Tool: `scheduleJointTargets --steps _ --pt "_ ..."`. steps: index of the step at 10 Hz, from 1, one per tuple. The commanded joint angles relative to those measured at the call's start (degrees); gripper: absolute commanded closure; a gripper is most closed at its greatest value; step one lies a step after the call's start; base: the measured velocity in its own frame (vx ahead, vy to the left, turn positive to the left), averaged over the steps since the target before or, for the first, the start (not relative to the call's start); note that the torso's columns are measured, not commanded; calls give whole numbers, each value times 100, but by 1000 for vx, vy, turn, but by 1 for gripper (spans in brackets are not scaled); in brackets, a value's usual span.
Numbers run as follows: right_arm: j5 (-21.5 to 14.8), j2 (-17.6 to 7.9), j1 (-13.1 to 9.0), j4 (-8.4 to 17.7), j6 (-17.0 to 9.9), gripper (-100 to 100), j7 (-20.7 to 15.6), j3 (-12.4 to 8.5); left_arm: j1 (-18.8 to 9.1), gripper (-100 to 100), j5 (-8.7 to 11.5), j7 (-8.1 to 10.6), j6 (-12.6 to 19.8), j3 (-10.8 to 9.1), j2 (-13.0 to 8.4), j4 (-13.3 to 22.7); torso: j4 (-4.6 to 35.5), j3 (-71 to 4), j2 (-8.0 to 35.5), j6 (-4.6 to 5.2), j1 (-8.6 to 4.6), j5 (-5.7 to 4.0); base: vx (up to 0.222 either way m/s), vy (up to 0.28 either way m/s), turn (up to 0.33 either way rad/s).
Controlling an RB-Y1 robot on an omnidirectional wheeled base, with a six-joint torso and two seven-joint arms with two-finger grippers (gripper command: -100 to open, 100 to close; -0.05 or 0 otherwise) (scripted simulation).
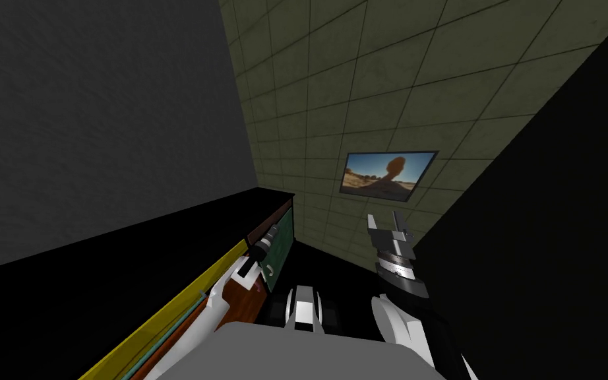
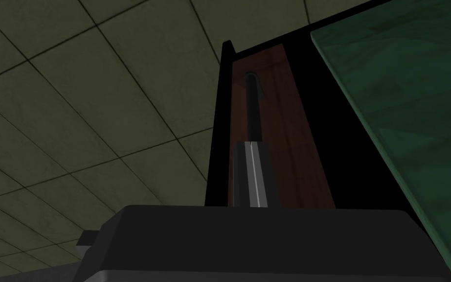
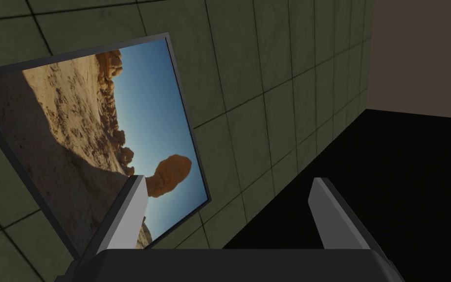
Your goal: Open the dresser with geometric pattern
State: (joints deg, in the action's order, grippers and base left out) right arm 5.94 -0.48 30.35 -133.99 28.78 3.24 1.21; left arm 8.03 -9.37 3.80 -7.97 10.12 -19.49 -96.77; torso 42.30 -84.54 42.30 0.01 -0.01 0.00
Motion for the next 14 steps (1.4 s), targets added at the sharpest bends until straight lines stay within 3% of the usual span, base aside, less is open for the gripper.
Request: scheduleJointTargets --steps 1,3,4,5,7,9,10,12,14 --pt "0 0 1 0 0 0 0 0 -325 100 65 -52 -149 -136 32 402 -10 -23 -34 -1 6 1 -98 -13 -144" --pt "0 0 1 0 0 0 0 0 -630 100 65 -52 -149 -136 32 904 -1 -3 -1 -2 -2 -1 -89 -13 -18" --pt "0 0 1 0 0 0 0 0 -630 100 65 -52 -149 -136 32 992 -3 -6 -7 -3 2 0 -19 -6 13" --pt "0 0 2 -1 0 0 0 0 -914 100 128 -107 -320 -273 75 1217 -6 -11 -15 -2 4 1 -96 -41 -128" --pt "0 0 0 0 0 0 0 0 -1199 100 128 -107 -320 -273 75 1494 5 9 18 -1 -8 -3 -107 -30 -26" --pt "0 0 2 0 0 0 0 -1 -1246 100 128 -107 -320 -273 75 1809 -7 -14 -19 -3 16 5 -13 13 3" --pt "0 -1 2 -1 1 0 0 -1 -1529 100 190 -161 -490 -411 117 2034 -9 -19 -26 -2 11 4 -94 -13 -114" --pt "0 0 1 0 0 0 0 0 -1830 100 190 -161 -490 -411 117 2336 5 11 20 -1 -7 -3 -96 -14 -33" --pt "0 0 2 0 0 0 0 0 -1863 100 190 -161 -490 -411 117 2626 -6 -11 -15 -2 2 1 -15 -6 3"
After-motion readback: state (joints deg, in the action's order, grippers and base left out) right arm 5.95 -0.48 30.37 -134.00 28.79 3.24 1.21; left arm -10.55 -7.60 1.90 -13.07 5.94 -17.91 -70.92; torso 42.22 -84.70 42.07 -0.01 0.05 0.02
